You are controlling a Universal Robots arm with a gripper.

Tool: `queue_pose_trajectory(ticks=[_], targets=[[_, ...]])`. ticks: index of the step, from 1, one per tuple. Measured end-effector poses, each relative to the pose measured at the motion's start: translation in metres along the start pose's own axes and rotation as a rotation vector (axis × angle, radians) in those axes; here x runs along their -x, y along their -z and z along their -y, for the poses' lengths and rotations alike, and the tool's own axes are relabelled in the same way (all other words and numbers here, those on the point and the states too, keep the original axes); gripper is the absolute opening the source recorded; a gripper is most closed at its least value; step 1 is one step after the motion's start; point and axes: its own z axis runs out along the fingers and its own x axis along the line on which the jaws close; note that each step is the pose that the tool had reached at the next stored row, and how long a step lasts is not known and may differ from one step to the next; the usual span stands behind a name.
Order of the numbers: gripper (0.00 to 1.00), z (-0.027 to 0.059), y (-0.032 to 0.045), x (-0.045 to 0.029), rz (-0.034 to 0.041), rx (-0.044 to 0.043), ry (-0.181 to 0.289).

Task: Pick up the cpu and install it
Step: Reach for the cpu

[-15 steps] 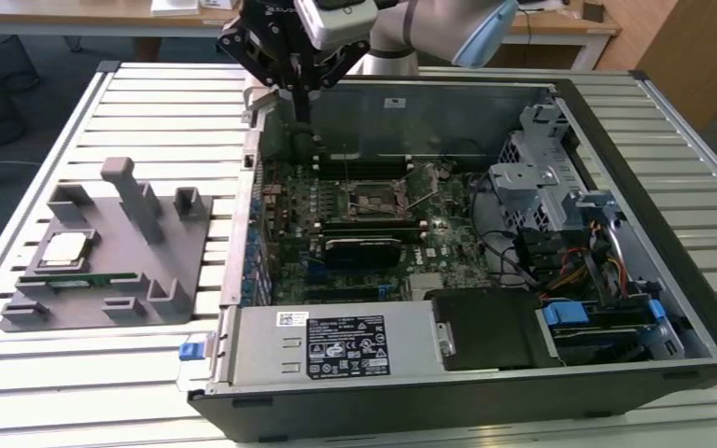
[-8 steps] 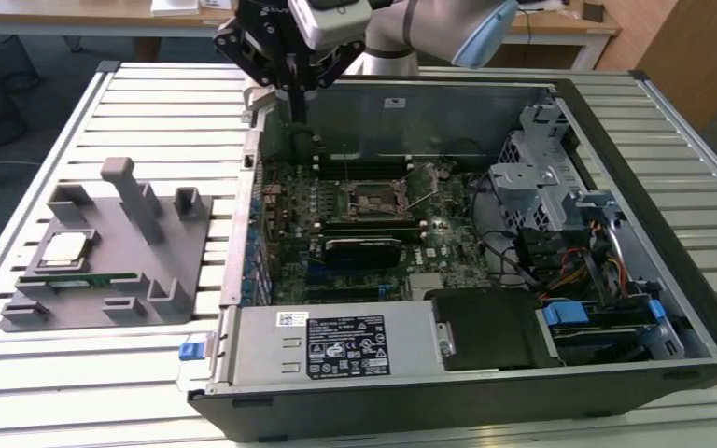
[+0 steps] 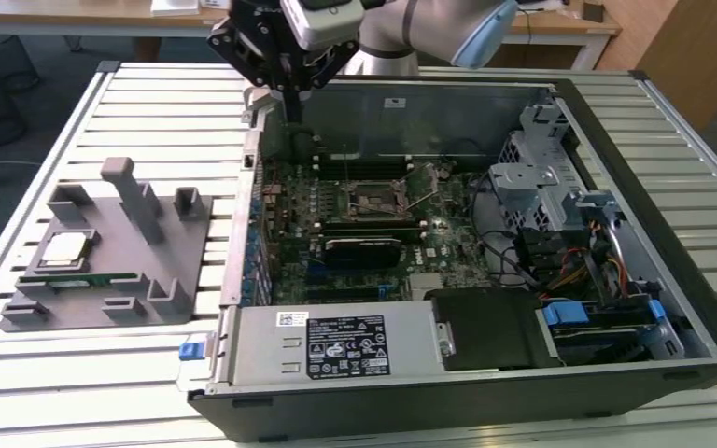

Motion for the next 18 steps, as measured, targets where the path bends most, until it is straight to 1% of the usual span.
queue_pose_trajectory(ticks=[18], targets=[[0.11, 0.0010, 0.0000, -0.0133, 0.0000, 0.0000, 0.000]])
